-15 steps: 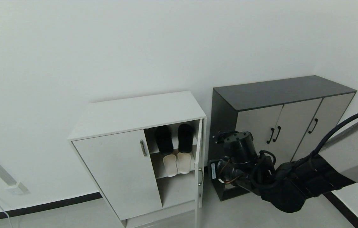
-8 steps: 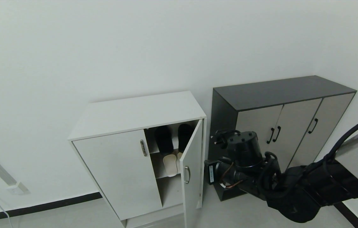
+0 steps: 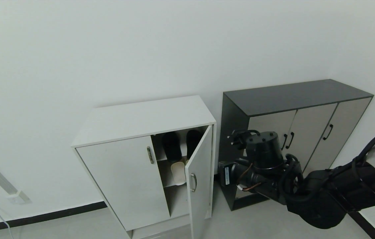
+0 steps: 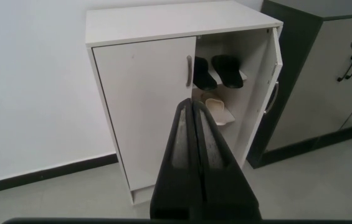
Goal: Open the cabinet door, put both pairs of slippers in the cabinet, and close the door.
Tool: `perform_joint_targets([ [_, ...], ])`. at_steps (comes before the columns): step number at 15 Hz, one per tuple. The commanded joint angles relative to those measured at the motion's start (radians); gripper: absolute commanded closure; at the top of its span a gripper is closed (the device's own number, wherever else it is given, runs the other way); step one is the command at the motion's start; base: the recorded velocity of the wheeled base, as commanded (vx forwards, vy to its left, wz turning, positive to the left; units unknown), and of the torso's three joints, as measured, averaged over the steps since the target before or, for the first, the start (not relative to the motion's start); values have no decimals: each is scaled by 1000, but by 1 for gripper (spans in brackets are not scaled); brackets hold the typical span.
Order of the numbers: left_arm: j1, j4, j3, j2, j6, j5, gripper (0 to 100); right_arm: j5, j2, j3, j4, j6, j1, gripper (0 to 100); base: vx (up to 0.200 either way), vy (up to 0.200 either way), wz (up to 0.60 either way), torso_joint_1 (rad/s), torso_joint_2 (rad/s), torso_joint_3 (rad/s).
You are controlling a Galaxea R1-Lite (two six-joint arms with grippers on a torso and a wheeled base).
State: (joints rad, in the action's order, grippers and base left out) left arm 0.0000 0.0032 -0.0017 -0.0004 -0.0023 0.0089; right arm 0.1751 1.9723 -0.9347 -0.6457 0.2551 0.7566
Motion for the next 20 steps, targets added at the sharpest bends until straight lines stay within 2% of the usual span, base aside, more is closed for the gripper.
perform_joint_targets([
  [1, 0, 0, 0, 0, -1, 0, 100, 0, -9, 7, 0, -4, 0, 100, 0, 0, 600, 2, 2, -2],
  [4, 0, 0, 0, 0, -1, 0, 100, -5, -21, 36, -2, -11, -5, 100, 0, 0, 600, 4, 1, 2],
  [8, 0, 0, 0, 0, -1, 0, 100, -8, -27, 56, -3, -27, -17, 100, 0, 0, 0, 0, 0, 0],
  [13, 0, 0, 0, 0, -1, 0, 100, 4, -93, 128, 29, -148, -82, 100, 0, 0, 0, 0, 0, 0],
  [17, 0, 0, 0, 0, -1, 0, 100, 4, -38, 154, 55, -160, -99, 100, 0, 0, 0, 0, 0, 0],
  [20, 0, 1, 0, 0, -1, 0, 100, 4, -6, 162, 52, -162, -95, 100, 200, 0, 0, -3, 6, 2],
])
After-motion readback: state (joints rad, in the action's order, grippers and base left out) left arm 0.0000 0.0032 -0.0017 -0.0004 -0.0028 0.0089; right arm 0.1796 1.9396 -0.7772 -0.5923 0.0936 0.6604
